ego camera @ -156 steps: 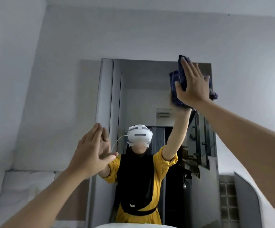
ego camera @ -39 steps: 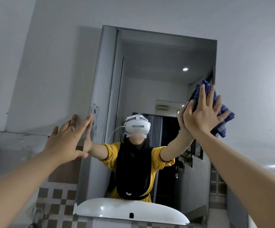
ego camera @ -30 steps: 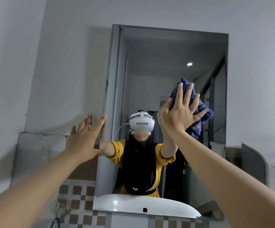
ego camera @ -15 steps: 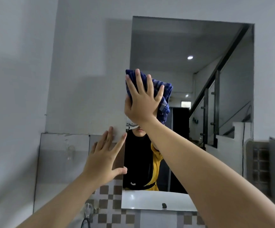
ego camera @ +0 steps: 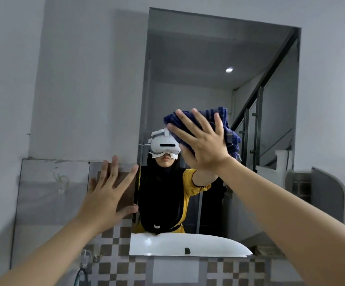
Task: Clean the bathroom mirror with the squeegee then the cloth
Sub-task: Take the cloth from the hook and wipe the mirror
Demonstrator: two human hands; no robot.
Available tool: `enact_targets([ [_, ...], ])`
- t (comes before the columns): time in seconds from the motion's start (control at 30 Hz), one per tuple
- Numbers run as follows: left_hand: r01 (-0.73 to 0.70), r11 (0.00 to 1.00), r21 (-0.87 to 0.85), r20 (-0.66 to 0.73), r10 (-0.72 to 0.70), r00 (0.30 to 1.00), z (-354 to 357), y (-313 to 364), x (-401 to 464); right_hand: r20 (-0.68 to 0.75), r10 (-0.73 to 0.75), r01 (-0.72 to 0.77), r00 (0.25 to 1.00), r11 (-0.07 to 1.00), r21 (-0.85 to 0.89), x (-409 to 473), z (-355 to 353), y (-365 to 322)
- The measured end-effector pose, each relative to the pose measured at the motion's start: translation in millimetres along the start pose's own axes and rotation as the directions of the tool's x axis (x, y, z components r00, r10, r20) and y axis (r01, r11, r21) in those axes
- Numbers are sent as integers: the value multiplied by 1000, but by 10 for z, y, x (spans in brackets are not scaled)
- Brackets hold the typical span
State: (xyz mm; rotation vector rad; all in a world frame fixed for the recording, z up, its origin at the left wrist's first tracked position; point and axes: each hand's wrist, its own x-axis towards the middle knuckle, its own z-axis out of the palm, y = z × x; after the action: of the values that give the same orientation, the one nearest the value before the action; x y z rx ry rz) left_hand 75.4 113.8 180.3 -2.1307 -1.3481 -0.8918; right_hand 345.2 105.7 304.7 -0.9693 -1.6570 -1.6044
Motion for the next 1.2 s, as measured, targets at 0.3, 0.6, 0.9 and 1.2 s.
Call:
enact_targets([
  [0.3, 34, 999, -19, -11, -34, 999, 14, 59, 5, 35, 243, -241, 969, 969, -60, -664, -76, 853],
  [0.6, 63, 998, 23, -57, -61, 996, 67, 101, -19, 35, 637, -638, 770, 770, -9, -1025, -119, 1101],
  [0.9, 48, 998, -42, -118, -52, 992, 312, 210, -288, -38, 822, -820, 568, 570, 51, -894, 53, 132],
  [1.2, 25, 976, -214, -178, -64, 982, 430, 155, -343, 50, 651, -647, 757, 736, 200, -275, 12, -887],
])
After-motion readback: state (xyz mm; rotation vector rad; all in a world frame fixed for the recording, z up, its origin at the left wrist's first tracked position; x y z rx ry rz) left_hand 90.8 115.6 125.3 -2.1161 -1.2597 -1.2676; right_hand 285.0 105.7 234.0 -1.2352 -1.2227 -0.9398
